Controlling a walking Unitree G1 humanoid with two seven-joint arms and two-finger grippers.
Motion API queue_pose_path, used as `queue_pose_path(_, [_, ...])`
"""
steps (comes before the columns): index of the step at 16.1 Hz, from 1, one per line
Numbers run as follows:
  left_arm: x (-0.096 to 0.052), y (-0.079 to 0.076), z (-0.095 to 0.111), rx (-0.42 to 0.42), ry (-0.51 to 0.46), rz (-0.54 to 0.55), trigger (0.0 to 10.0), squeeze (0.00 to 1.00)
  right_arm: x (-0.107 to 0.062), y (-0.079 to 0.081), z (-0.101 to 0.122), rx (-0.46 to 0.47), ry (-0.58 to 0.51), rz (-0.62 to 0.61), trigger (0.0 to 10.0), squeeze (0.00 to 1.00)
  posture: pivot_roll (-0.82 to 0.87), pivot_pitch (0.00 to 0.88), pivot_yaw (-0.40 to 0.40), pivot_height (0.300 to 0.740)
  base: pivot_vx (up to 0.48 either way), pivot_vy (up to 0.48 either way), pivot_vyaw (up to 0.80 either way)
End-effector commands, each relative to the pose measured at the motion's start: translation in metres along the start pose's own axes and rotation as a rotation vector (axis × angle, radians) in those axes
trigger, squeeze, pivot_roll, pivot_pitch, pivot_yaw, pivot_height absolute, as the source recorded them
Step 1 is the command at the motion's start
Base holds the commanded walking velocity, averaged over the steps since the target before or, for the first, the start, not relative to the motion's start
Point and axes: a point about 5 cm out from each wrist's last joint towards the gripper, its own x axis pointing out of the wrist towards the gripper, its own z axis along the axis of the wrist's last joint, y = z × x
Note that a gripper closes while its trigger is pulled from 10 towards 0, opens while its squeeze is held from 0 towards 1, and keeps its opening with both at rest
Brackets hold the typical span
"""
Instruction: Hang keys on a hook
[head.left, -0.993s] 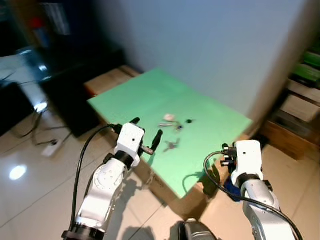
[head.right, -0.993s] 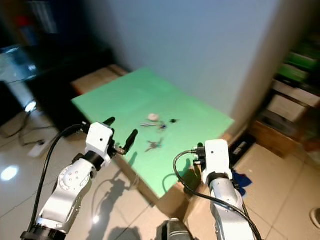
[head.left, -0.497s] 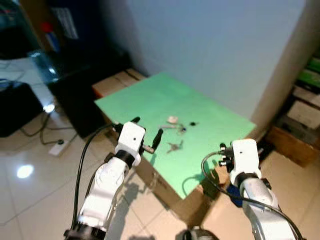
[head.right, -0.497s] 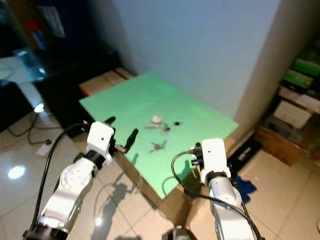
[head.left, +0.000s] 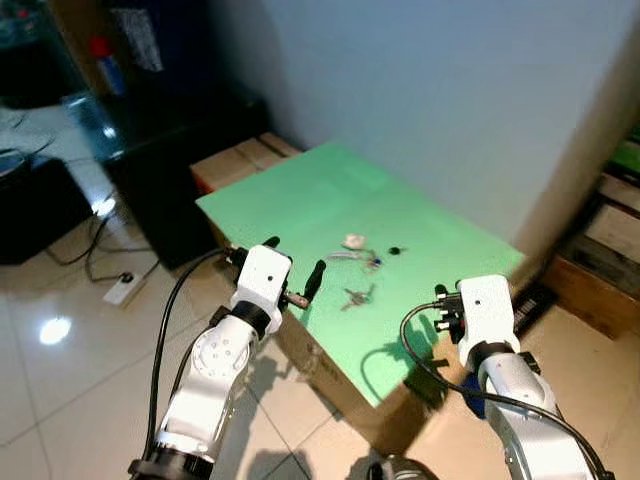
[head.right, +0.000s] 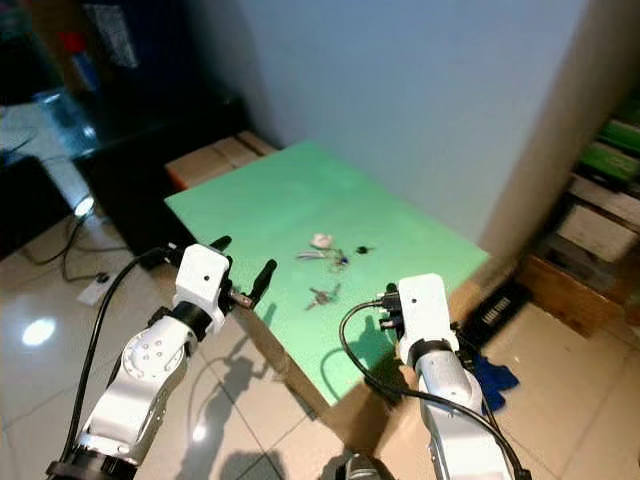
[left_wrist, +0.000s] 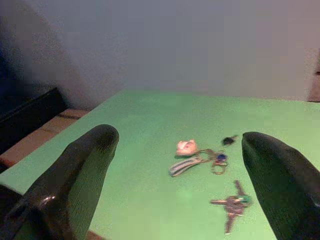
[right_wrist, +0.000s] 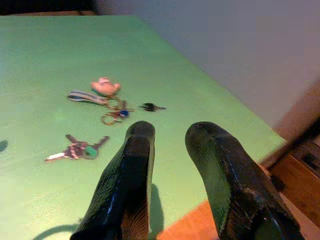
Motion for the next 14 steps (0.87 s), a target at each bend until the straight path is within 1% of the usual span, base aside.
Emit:
queue_pose_path(1, [-0.0010, 0.0012, -0.0018, -0.001, 0.013, 0.008, 10.0, 0.00, 0.0008, 0.0028, -0.0017, -0.008, 0.014, 0.014, 10.0, 0.00, -0.17, 0.000, 0.044, 0.718, 0.000, 0.000, 0.00])
queue_pose_path(4, [-0.0017, 0.0016, -0.0013, -0.022, 0.008, 0.005, 10.0, 0.00, 0.0011, 0.0030, -0.0021, -0.010, 0.019, 0.017, 10.0, 0.00, -0.17, 0.000, 0.043, 0.718, 0.000, 0.000, 0.00])
queue_pose_path(11, [-0.0009, 0.0003, -0.0002, -0.024, 0.006, -0.005, 10.0, 0.00, 0.0005, 0.0029, -0.0033, -0.011, 0.027, 0.011, 10.0, 0.00, -0.17, 0.000, 0.049, 0.718, -0.325, 0.000, 0.00])
queue_pose_path(14, [0.0004, -0.0013, 0.0007, -0.027, 0.002, -0.006, 10.0, 0.00, 0.0001, 0.0010, -0.0039, -0.014, 0.031, 0.006, 10.0, 0.00, -0.17, 0.000, 0.049, 0.718, 0.000, 0.000, 0.00])
